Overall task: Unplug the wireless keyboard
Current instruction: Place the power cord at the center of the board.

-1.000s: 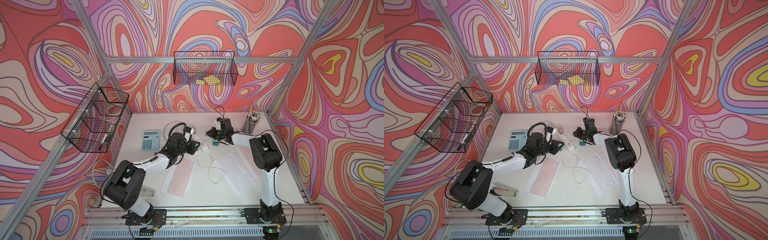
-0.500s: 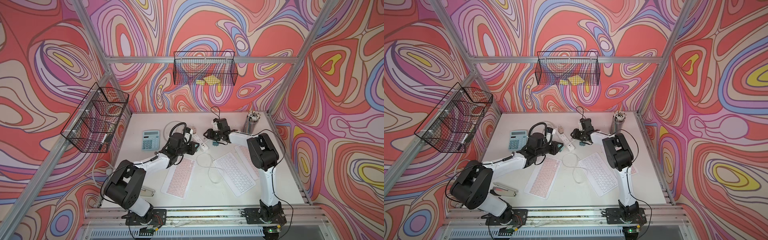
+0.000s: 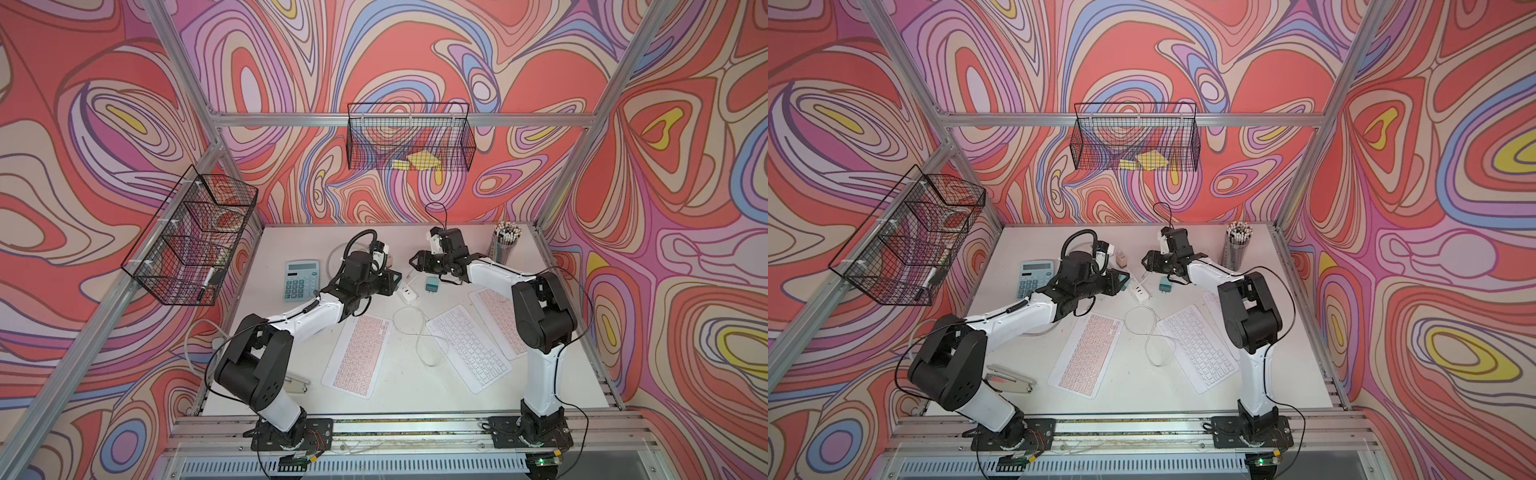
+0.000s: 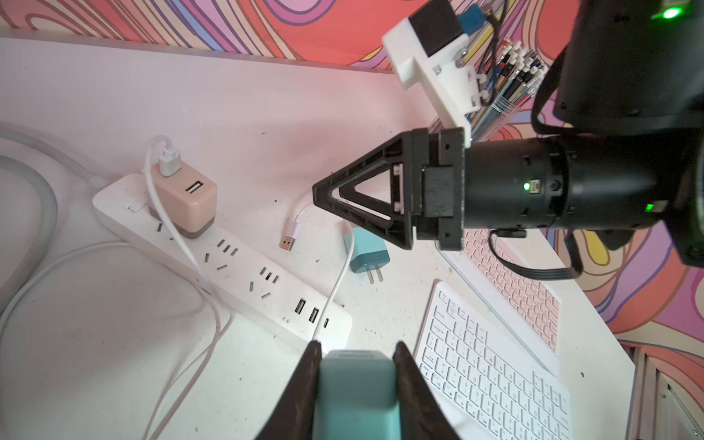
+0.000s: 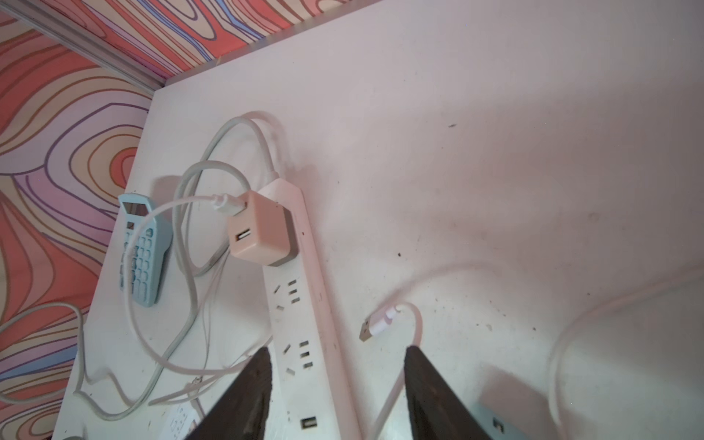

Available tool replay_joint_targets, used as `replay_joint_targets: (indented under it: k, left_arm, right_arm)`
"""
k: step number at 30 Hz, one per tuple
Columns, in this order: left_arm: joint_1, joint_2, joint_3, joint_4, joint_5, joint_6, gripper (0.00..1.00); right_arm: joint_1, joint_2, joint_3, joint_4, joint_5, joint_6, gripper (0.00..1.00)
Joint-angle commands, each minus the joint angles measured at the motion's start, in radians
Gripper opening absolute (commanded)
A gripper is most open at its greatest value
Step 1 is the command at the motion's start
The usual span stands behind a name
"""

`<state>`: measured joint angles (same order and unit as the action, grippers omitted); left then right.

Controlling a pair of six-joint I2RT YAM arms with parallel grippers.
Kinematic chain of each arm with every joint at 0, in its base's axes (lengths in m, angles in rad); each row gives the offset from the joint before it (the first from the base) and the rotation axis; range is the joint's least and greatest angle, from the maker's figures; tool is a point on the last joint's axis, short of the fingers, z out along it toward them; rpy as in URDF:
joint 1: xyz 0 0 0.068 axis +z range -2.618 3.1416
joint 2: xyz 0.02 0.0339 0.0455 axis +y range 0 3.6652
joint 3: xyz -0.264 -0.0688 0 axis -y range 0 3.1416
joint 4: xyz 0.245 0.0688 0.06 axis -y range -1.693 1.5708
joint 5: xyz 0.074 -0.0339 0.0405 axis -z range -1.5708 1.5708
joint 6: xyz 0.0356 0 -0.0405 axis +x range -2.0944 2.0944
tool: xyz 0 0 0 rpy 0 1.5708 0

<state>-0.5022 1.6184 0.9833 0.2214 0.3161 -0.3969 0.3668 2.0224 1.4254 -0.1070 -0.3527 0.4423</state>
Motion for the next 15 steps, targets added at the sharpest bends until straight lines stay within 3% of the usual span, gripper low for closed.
replay_joint_targets:
  k: [1,9,15]
  left_arm:
    - [0.006,0.026,0.03,-0.042,-0.002,-0.016,0.0]
    - [-0.013,-0.009,0.05,-0.277,-0.141,0.005,0.0]
    - [-0.014,0.025,-0.016,-0.201,-0.126,-0.041,0.0]
  right_arm:
    - [-0.018,-0.044,-0.045,0.021,-0.035,0.001,0.58]
    - [-0.035,-0.146,-0.128,0.02,0.016,-0.027,0.57]
    - [-0.036,-0.235,-0.21,0.042,0.018,-0.056,0.56]
